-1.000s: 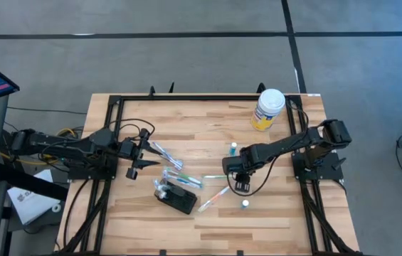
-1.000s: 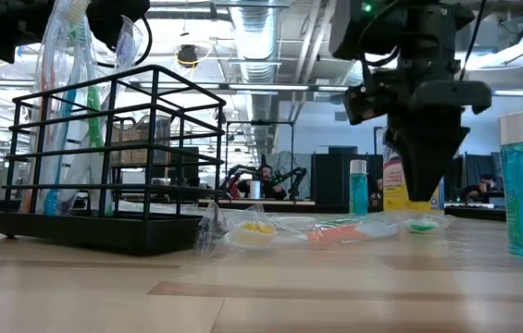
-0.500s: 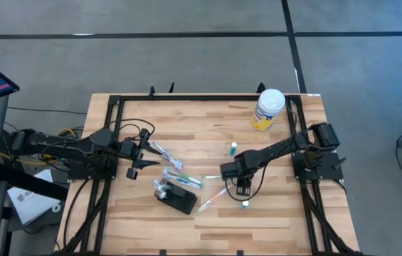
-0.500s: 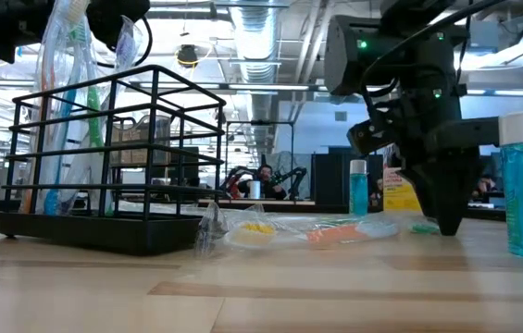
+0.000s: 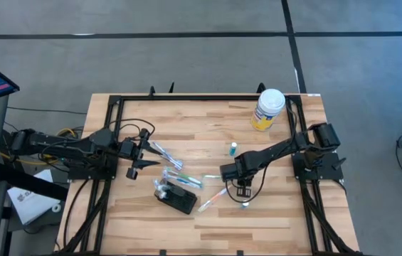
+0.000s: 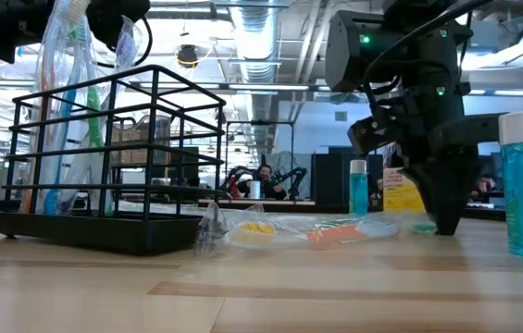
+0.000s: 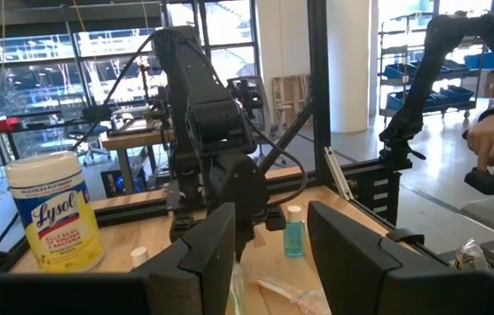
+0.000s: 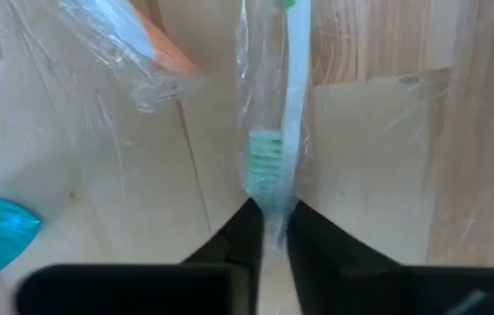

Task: Pick & Place toothbrushing station
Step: Put the green toothbrush into the mesh organizer

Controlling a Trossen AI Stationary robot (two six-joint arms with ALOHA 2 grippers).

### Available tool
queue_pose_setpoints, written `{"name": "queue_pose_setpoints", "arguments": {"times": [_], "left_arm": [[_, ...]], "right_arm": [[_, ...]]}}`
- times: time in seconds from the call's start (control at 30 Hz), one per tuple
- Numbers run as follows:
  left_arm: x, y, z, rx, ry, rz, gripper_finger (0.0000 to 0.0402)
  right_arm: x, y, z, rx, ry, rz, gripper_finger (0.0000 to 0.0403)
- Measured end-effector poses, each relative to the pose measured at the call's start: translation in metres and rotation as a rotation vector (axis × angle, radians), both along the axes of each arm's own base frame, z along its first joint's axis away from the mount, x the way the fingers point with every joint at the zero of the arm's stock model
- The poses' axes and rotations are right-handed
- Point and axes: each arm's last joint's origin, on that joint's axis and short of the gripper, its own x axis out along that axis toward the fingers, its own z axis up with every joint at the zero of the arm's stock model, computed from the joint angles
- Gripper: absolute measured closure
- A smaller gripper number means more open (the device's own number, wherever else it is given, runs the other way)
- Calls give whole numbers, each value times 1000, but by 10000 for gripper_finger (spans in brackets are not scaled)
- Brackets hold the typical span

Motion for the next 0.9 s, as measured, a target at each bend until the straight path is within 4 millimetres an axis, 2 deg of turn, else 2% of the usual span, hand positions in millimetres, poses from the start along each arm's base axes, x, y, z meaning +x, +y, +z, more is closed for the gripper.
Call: {"name": "queue_pose_setpoints", "arguments": {"times": [0.07,0.37,0.6,0.9], "left_arm": [[0,0,0,0,0,0,263],[0,0,0,0,0,0,263],[0,0,1,-3,-7,0,263],[-2,0,14,-66,-130,-11,263]], "right_arm": [[0,0,0,0,0,3,390],[1,-1,9,-65,72,35,401],[12,-2,43,-150,95,62,403],[29,-5,105,-365,37,93,403]]}}
